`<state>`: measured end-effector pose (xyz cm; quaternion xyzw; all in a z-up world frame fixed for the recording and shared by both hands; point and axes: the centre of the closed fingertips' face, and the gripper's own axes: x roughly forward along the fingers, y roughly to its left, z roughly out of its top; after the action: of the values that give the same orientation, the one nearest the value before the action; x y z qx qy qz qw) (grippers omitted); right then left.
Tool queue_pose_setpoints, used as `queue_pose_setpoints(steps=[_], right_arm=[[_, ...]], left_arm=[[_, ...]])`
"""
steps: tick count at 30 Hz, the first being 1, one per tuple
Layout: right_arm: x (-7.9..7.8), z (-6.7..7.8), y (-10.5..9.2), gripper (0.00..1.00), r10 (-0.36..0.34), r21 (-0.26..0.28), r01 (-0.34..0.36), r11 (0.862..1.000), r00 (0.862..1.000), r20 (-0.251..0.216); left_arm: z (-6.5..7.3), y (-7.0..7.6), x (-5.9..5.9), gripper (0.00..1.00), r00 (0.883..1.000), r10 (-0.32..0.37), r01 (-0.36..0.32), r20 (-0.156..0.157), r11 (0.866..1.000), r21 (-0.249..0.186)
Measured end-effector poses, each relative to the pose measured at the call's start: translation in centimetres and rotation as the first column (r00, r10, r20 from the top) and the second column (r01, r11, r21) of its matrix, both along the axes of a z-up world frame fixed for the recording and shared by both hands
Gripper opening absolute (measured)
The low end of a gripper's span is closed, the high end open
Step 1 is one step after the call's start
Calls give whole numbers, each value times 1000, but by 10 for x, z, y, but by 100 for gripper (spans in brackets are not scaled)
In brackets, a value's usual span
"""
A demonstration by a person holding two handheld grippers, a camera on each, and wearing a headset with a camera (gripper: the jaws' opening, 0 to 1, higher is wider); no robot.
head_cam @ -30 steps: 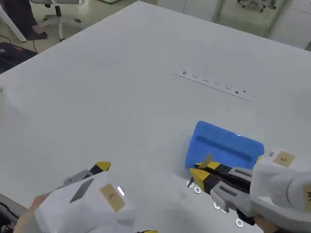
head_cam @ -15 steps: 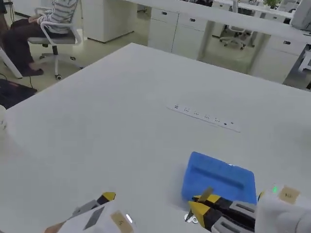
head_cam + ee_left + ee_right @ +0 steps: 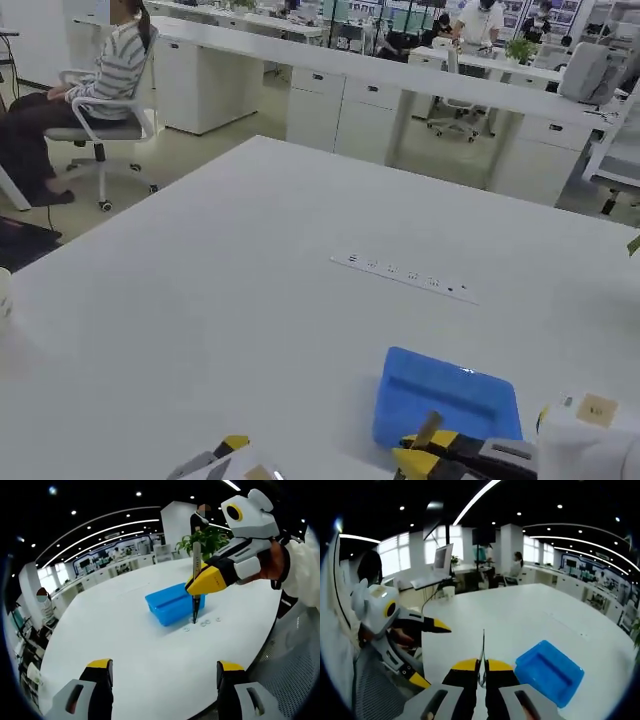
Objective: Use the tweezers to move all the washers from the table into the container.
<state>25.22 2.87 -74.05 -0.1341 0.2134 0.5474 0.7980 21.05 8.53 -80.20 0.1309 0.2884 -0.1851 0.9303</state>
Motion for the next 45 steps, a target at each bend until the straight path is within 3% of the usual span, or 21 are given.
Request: queue_pose_setpoints(steps=[5,7,15,19,27,45], right_arm=[[0,17,-3,1,-19,36,20,999,1000,-11],[3,23,-4,1,-24,50,23,998,1000,5],[8,33,-9,0,-30,52,31,998,999,-24],[9,34,-10,0,-31,45,32,998,999,-38],[18,37,-13,0,-44,39,46,998,998,-35],[62,33,-16,1,-86,30,87,996,996,-26]], left_arm=[[1,-1,0,87,1000,0,0,-1,1000,-17],[1,-1,0,87,1000,-1,1,0,1000,-18],[1,0,0,86,1000,-1,1,3,1000,-16],[5,1,2,86,1000,4,-4,21,1000,-24],[3,1,1,85,1000,2,-2,9,1000,-18],[4,6,3,83,999,36,-36,13,999,-31]])
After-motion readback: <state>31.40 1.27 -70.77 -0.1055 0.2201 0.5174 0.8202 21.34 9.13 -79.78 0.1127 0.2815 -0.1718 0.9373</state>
